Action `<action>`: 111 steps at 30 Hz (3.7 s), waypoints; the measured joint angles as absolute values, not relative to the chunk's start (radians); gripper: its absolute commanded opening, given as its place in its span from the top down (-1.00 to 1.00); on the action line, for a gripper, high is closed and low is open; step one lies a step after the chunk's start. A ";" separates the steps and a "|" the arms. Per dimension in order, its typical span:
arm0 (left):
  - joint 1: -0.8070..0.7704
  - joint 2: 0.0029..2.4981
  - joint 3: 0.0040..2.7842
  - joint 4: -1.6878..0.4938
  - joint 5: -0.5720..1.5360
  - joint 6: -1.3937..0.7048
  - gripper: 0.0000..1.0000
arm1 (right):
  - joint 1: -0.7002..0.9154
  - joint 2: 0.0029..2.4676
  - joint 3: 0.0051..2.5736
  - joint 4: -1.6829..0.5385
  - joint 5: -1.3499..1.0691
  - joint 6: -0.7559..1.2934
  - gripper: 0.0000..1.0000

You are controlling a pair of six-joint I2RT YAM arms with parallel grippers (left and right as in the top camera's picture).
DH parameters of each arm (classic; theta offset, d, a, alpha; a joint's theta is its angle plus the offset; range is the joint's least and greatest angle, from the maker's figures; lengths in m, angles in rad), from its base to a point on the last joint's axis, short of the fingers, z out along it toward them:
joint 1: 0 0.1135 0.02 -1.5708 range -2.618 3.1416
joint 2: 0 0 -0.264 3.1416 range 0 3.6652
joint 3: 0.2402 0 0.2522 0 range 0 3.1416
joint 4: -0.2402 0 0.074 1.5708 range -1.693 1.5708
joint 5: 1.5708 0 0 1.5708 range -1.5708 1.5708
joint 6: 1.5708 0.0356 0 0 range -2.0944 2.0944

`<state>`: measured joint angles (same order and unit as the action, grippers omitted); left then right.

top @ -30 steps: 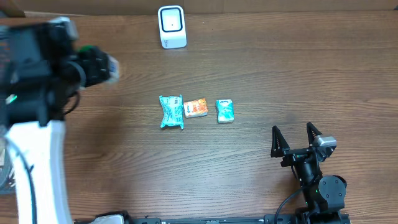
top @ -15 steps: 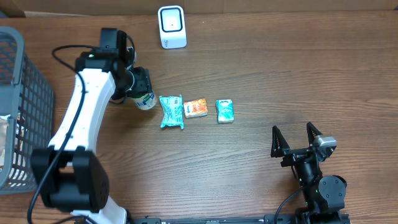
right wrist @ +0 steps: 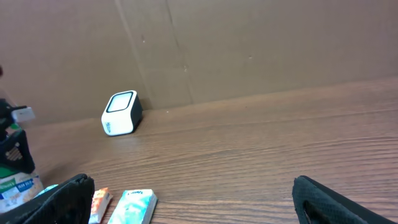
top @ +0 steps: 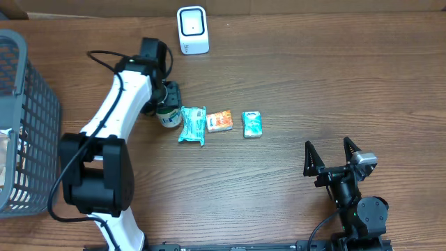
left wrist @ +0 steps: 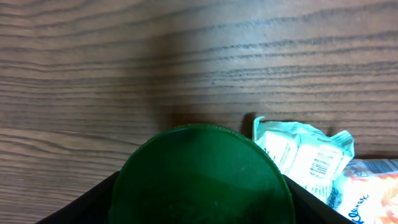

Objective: Scan the item barcode
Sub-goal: 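Lift the green-capped jar out and set it left of the teal packet, then return the left gripper to the basket and grasp the clear bread bag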

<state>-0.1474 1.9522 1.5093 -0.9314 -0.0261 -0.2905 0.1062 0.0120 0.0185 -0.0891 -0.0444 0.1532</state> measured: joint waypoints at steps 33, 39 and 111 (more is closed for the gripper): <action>-0.087 1.643 1.797 -1.095 -0.031 -0.281 -0.99 | 0.106 0.012 0.019 -0.089 -0.045 0.153 -1.00; 0.086 1.491 1.867 -1.159 -0.031 -0.263 -0.98 | 0.106 0.012 0.019 -0.089 -0.044 0.153 -1.00; 0.859 1.879 1.577 -0.997 -0.288 -0.044 -0.71 | 0.106 0.012 0.019 -0.089 -0.044 0.153 -1.00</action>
<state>0.8593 1.8790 1.5768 -0.9966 -0.2882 -0.0444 0.1062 0.0120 0.0185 -0.0891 -0.0444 0.1532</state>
